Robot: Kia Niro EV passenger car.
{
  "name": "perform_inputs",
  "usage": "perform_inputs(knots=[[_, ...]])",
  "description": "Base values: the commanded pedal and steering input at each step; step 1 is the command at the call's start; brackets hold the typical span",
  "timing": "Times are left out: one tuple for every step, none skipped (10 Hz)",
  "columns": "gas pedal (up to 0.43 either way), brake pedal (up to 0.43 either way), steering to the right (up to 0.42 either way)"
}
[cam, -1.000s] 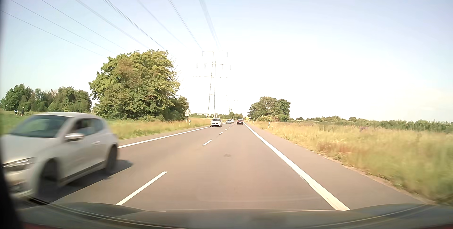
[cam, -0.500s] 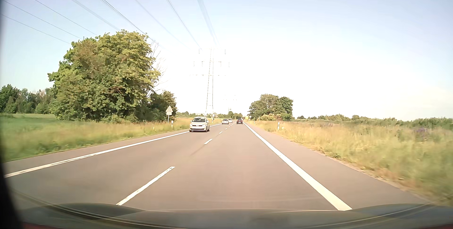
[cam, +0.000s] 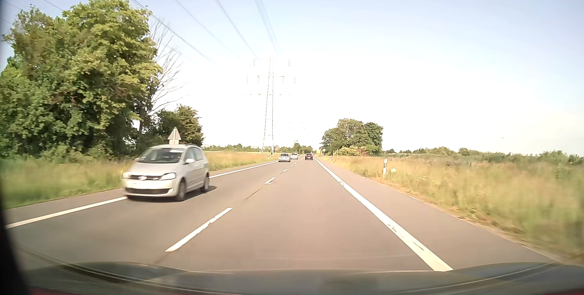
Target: Follow the waypoints while adhering to traffic rules and regulations
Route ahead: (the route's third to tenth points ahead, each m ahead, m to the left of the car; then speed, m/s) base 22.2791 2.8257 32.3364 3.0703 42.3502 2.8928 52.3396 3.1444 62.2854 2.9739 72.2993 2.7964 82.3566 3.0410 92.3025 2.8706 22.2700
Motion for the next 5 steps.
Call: perform_inputs(knots=[[0.098,0.03,0.0],[0.098,0.03,0.001],[0.098,0.03,0.001],[0.098,0.03,0.001],[0.098,0.03,0.001]])
